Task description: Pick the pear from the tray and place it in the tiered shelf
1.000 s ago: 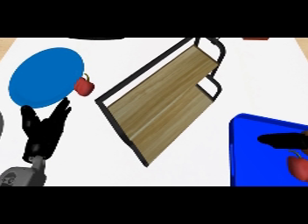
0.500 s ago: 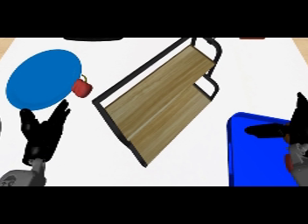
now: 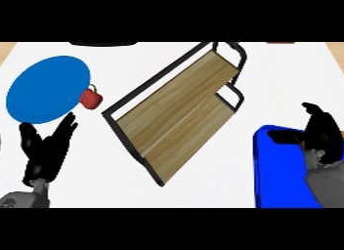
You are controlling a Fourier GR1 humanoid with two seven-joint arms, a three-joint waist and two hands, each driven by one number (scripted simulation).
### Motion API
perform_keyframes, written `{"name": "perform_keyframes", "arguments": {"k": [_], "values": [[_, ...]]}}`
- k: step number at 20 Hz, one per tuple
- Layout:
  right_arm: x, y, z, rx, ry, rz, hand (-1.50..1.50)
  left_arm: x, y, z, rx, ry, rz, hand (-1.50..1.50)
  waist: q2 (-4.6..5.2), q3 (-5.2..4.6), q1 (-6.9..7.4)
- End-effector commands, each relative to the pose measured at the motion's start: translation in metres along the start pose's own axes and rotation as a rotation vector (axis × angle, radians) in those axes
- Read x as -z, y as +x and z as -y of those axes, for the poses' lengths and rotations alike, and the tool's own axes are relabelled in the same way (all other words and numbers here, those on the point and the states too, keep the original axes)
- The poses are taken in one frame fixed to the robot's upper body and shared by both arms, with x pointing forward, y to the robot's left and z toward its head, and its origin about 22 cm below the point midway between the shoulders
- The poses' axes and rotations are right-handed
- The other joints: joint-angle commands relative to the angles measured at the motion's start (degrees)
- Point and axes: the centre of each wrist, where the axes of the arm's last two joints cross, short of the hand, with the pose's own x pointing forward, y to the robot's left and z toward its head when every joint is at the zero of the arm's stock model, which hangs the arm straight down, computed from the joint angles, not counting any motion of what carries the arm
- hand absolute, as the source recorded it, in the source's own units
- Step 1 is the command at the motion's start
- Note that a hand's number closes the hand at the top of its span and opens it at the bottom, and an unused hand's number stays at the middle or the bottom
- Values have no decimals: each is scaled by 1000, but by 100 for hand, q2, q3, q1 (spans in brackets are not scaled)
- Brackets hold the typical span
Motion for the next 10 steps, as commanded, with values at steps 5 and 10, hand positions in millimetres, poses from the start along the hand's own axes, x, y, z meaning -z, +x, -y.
{"name": "perform_keyframes", "arguments": {"k": [5,10], "values": [[-6,-4,-25,-74,128,-37,150,-5,-22,7,-22,-14,-72,0,24,-32,-48],[-27,32,-29,-42,76,47,150,5,-13,-19,-25,-9,-51,0,26,-35,-55]]}}
